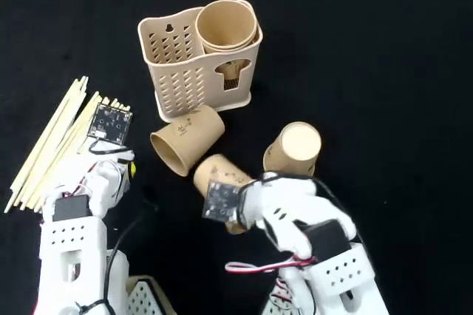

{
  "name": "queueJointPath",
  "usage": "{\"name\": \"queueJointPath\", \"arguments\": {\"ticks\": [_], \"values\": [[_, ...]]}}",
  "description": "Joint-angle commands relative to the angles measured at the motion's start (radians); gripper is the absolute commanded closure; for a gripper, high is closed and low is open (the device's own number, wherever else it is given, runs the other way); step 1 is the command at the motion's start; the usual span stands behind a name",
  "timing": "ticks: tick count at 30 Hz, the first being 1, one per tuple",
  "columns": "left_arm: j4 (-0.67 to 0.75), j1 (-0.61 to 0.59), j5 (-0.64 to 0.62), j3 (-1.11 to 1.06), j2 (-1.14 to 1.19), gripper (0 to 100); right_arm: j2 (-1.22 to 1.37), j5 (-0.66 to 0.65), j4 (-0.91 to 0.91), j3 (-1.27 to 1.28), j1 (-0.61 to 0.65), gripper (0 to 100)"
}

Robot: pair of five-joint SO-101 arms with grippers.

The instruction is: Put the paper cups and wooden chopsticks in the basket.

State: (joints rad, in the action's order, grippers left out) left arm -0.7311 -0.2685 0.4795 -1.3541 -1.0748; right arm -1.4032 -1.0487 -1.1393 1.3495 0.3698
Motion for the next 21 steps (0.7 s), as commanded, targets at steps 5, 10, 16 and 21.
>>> {"name": "queueJointPath", "arguments": {"ticks": [5, 10, 16, 21], "values": [[0.023, 0.064, -0.141, 0.002, -0.015, 70, 0.004, 0.158, -0.107, -0.219, -0.064, 98.6], [0.031, 0.2, -0.147, -0.005, -0.014, 70, 0.004, 0.222, -0.195, -0.348, -0.069, 98.6], [0.212, 0.219, -0.149, -0.053, -0.008, 70, 0.004, 0.221, -0.353, -0.527, -0.071, 98.6], [0.482, 0.271, -0.149, -0.208, -0.011, 70, 0.004, 0.221, -0.422, -0.657, -0.066, 98.6]]}}
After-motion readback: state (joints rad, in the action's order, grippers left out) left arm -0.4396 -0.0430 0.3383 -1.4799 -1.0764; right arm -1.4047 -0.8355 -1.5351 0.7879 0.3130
